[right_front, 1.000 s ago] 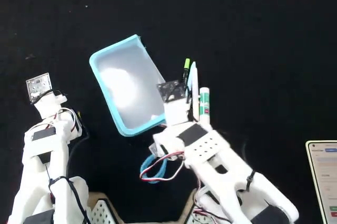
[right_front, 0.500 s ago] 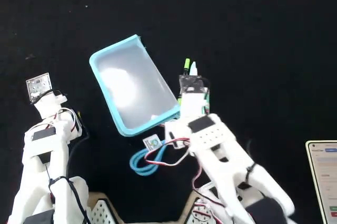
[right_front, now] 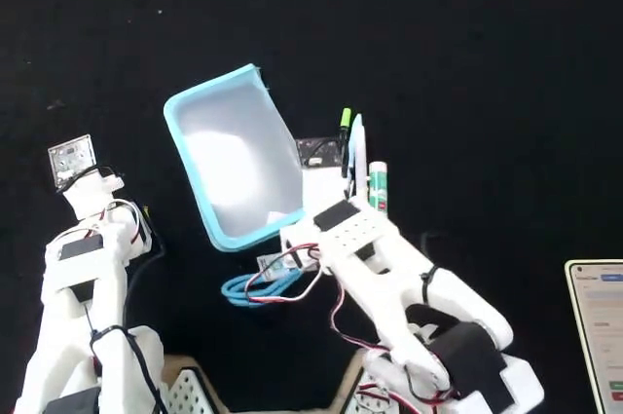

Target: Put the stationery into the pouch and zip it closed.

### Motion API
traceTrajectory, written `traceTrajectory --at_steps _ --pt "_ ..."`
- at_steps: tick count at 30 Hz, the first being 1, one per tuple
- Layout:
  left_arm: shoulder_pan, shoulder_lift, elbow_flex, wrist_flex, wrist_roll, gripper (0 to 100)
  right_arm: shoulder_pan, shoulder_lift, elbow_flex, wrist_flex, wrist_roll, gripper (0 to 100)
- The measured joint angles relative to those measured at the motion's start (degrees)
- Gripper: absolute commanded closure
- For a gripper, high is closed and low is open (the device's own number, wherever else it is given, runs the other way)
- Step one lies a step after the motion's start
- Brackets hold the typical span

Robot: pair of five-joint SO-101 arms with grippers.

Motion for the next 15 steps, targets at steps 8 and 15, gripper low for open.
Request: traceTrajectory --at_steps 8,15 --pt "0.0 0.0 0.0 0.0 0.0 83 10.1 0.1 -0.6 4.1 20.5 97.5" --pt "0.0 0.0 0.0 0.0 0.0 83 17.9 -1.5 -6.2 15.4 43.1 98.7"
